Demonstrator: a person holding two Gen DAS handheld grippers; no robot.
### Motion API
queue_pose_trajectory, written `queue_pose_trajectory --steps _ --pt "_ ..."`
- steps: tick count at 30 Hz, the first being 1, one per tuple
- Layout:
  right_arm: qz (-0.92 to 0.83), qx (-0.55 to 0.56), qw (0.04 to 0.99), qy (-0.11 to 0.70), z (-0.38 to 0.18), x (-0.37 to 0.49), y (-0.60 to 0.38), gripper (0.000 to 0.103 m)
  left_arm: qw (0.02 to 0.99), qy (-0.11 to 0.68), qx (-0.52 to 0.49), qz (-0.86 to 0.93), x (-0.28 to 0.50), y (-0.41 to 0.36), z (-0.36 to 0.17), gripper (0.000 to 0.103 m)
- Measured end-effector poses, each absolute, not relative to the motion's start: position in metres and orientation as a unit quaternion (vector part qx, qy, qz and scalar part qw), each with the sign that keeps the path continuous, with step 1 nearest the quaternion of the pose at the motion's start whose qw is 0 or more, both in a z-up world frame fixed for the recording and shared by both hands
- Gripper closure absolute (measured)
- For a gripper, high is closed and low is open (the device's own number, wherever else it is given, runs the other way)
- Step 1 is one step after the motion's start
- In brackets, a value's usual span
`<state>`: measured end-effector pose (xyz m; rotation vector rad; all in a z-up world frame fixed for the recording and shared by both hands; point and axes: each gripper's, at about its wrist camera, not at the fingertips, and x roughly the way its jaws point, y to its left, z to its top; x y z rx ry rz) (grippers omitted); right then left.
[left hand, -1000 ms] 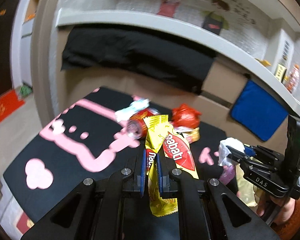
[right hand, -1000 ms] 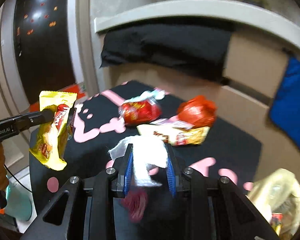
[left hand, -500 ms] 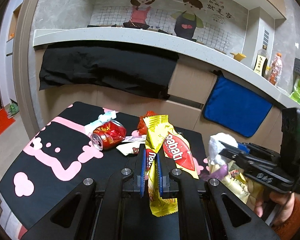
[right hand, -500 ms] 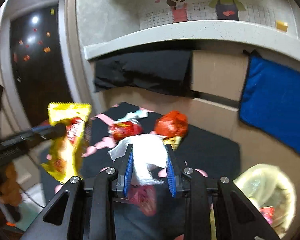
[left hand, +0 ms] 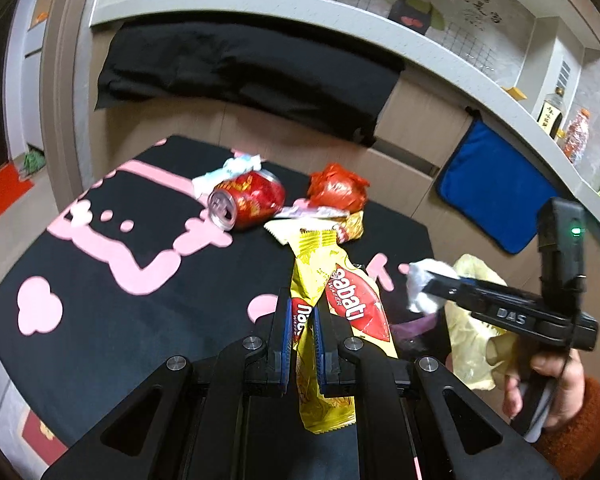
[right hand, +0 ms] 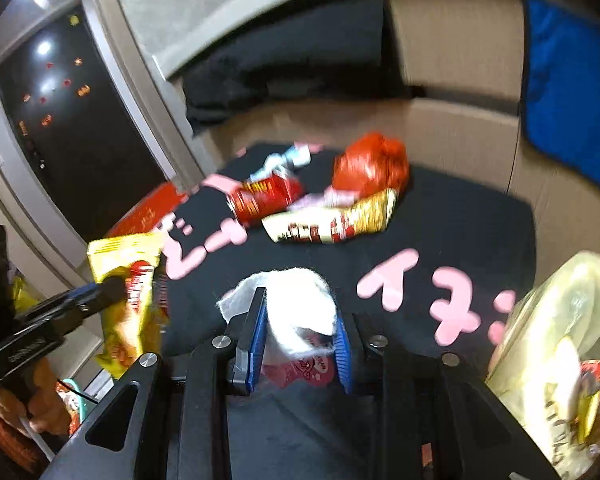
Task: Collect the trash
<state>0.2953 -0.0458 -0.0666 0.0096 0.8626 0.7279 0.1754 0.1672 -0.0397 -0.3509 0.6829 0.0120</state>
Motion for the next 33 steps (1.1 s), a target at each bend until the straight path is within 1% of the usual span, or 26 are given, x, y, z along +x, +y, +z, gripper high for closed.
queue_pose_trajectory --steps 3,5,6,11,18,21,25,29,31,33 --pt "0.35 0.031 0.834 0.424 -0.081 0.301 -0.045 0.068 0.924 0.339 -0.176 0.012 0.171 0.176 -0.046 0.093" --pt "0.36 0.043 0.833 0.418 -0.082 0.299 -0.046 0.053 0.922 0.342 -0.181 0.018 0.171 0.183 -0.048 0.093" --pt "0.365 0.045 0.834 0.411 -0.081 0.297 -0.046 0.052 0.921 0.342 -0.185 0.021 0.17 0.187 -0.05 0.093" --pt "0.361 0.019 0.854 0.375 -0.071 0.284 -0.045 0.049 0.917 0.34 -0.204 0.034 0.167 0.203 -0.055 0.093" --pt "0.31 -0.036 0.858 0.408 -0.104 0.281 -0.047 0.049 0.914 0.35 -0.204 0.006 0.171 0.195 -0.057 0.093" --pt "0.3 -0.018 0.861 0.41 -0.111 0.281 -0.064 0.049 0.914 0.352 -0.199 -0.016 0.177 0.183 -0.054 0.093" --pt "0.28 -0.003 0.875 0.394 -0.103 0.279 -0.091 0.049 0.908 0.355 -0.215 -0.048 0.193 0.167 -0.045 0.093" --pt "0.26 0.007 0.889 0.378 -0.095 0.278 -0.114 0.049 0.919 0.332 -0.206 -0.057 0.211 0.142 -0.032 0.093" --pt "0.254 0.02 0.89 0.377 -0.095 0.278 -0.123 0.049 0.92 0.336 -0.196 -0.055 0.224 0.127 -0.038 0.093" --pt "0.252 0.033 0.891 0.378 -0.096 0.278 -0.13 0.049 0.921 0.352 -0.166 -0.028 0.233 0.117 -0.051 0.093"
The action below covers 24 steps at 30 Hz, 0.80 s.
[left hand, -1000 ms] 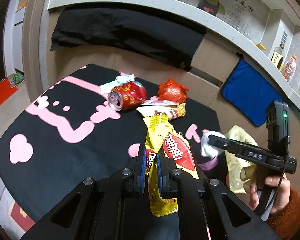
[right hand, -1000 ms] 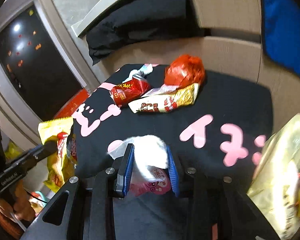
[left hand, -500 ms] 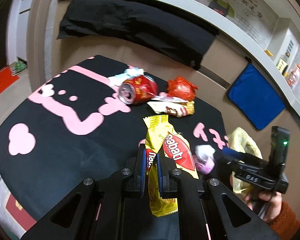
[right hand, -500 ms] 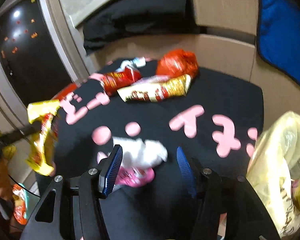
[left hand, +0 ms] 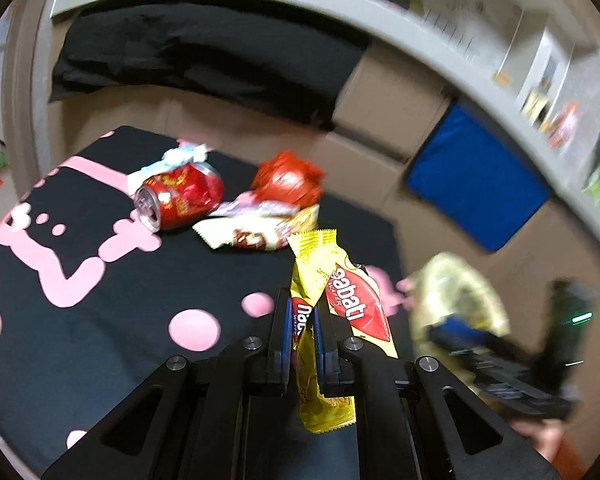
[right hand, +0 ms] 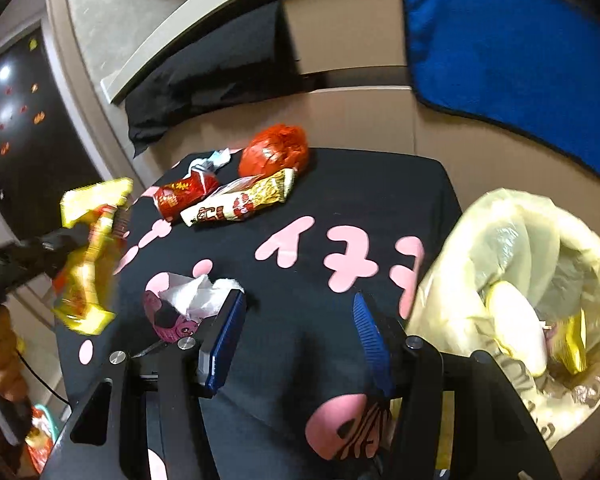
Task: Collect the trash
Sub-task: 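Grasp the pink lollipop wrapper on the table with the right gripper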
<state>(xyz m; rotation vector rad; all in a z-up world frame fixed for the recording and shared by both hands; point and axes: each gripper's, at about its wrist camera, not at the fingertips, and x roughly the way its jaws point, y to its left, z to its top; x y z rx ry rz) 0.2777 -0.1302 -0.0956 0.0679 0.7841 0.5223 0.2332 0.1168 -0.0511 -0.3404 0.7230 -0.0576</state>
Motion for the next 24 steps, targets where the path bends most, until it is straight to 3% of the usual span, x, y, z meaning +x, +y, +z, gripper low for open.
queue_pose_trajectory --steps 11,18,24 --pt "0.332 0.015 0.861 0.384 -0.103 0.277 -0.084 0.049 0.891 0.422 -0.152 0.065 0.215 0.166 -0.121 0.093" --pt "0.379 -0.003 0.83 0.41 -0.115 0.296 -0.018 0.049 0.89 0.422 -0.168 0.048 0.208 0.176 -0.13 0.093" --pt "0.316 -0.05 0.853 0.412 -0.124 0.285 -0.013 0.05 0.893 0.398 -0.208 0.032 0.188 0.201 -0.114 0.093"
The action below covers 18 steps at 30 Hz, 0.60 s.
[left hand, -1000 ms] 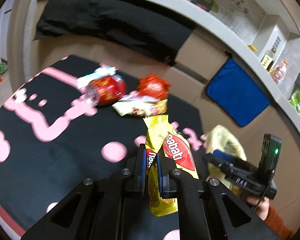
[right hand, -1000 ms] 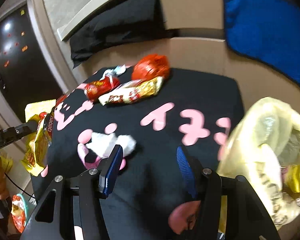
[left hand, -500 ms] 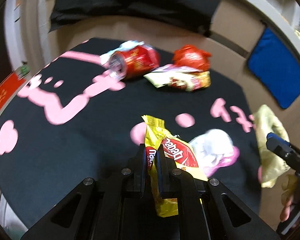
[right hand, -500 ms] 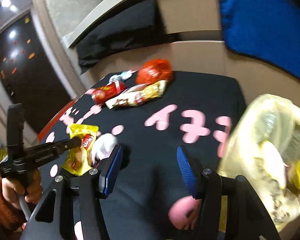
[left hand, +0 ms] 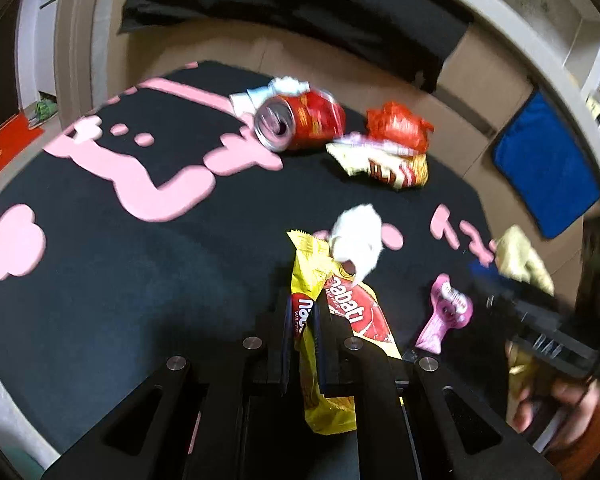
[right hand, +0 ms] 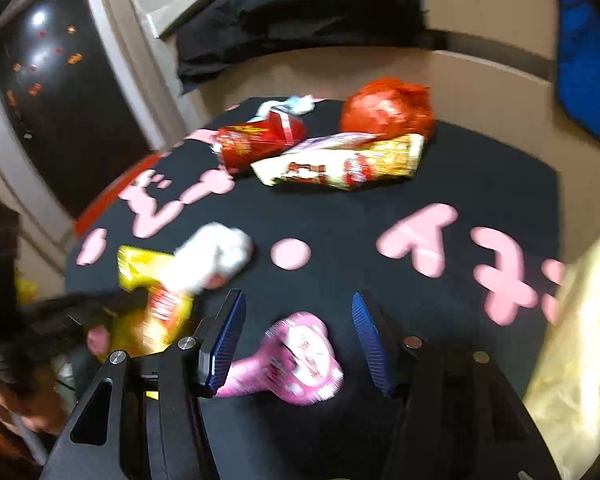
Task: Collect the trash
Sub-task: 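Grasp the pink lollipop wrapper on the table with the right gripper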
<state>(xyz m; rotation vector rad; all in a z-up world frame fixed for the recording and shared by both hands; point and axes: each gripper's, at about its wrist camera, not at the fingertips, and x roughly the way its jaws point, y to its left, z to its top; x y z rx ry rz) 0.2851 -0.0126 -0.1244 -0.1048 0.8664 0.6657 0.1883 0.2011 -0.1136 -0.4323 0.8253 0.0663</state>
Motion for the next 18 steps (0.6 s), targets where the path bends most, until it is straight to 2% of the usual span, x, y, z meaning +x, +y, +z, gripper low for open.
queue_pose_trajectory --steps 10,15,18 --pt "0.247 0.012 0.858 0.45 -0.144 0.256 -0.027 0.046 0.907 0.344 -0.238 0.043 0.167 0.247 -0.088 0.093" --pt "0.245 -0.014 0.859 0.449 -0.146 0.266 0.005 0.044 0.907 0.338 -0.242 0.058 0.155 0.259 -0.091 0.093" --pt "0.229 -0.073 0.87 0.431 -0.148 0.267 0.031 0.043 0.906 0.338 -0.249 0.061 0.15 0.266 -0.094 0.093"
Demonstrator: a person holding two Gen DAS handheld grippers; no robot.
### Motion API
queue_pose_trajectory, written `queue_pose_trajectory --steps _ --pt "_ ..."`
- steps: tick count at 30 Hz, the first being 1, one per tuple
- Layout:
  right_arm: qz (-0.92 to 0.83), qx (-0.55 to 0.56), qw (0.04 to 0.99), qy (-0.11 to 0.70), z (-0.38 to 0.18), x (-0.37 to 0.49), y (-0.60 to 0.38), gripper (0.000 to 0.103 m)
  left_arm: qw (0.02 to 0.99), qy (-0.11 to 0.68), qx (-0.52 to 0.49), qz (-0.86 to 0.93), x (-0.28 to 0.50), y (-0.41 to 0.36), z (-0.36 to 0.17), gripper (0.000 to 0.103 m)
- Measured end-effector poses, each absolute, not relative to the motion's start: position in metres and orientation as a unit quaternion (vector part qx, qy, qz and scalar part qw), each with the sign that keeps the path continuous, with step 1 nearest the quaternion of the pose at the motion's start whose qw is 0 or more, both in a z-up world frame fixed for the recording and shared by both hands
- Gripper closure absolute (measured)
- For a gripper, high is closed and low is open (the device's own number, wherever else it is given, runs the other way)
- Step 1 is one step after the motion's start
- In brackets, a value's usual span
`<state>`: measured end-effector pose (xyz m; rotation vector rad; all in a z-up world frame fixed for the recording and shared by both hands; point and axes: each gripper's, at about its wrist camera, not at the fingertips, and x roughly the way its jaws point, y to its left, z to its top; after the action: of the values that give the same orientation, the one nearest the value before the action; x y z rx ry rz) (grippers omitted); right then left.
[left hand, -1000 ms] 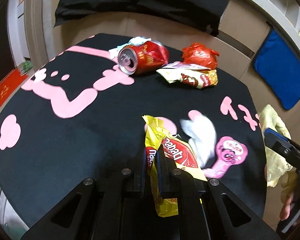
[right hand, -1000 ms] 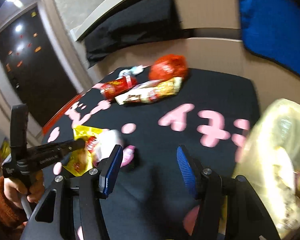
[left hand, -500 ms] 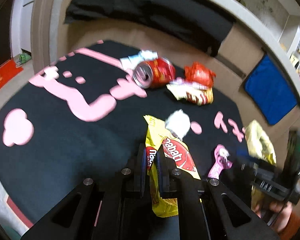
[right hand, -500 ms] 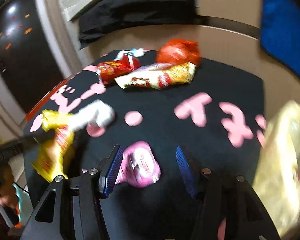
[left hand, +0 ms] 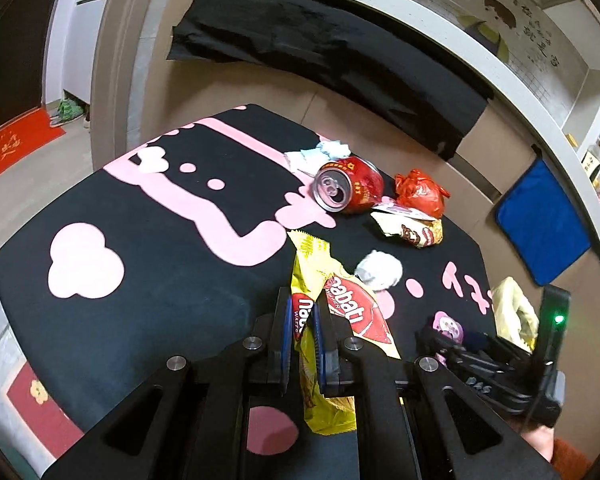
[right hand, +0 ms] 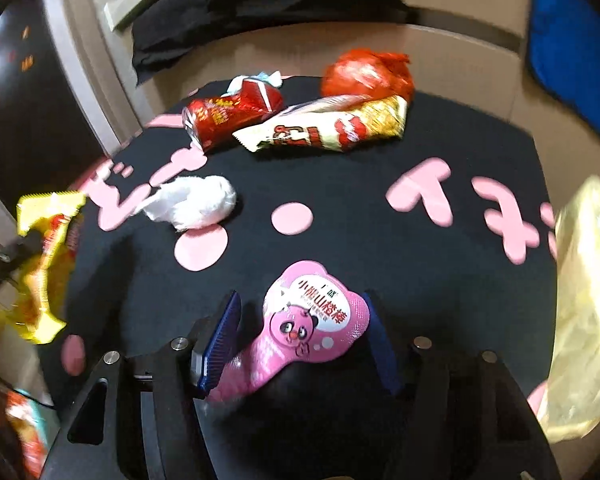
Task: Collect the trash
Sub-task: 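Grasp the pink lollipop wrapper on the table with the right gripper, then carry the pink wrapper with the right gripper while the left carries the chip bag over the bin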
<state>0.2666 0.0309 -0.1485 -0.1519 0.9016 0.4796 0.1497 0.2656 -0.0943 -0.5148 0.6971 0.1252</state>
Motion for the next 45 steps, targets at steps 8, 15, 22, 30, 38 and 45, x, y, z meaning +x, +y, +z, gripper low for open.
queue_pose_trajectory --steps 8,15,22,30,38,45 --pt "0.251 -0.16 0.85 0.434 -0.157 0.257 0.045 0.017 0.9 0.34 -0.268 0.056 0.147 0.275 -0.105 0.093" --pt "0.263 -0.174 0.839 0.444 -0.158 0.246 0.04 0.015 0.892 0.349 -0.282 0.05 0.146 0.279 -0.113 0.093" --pt "0.293 -0.193 0.826 0.442 -0.156 0.223 0.015 0.016 0.889 0.352 -0.289 0.048 0.143 0.282 -0.116 0.093" --pt "0.264 -0.056 0.875 0.402 -0.111 0.226 0.002 0.036 0.895 0.348 -0.275 0.043 0.145 0.276 -0.106 0.093" --pt "0.22 -0.097 0.88 0.41 -0.129 0.255 0.034 0.038 0.906 0.344 -0.244 0.04 0.153 0.264 -0.094 0.093" --pt "0.264 -0.124 0.861 0.416 -0.14 0.252 0.031 0.057 0.914 0.345 -0.212 0.033 0.164 0.245 -0.08 0.093"
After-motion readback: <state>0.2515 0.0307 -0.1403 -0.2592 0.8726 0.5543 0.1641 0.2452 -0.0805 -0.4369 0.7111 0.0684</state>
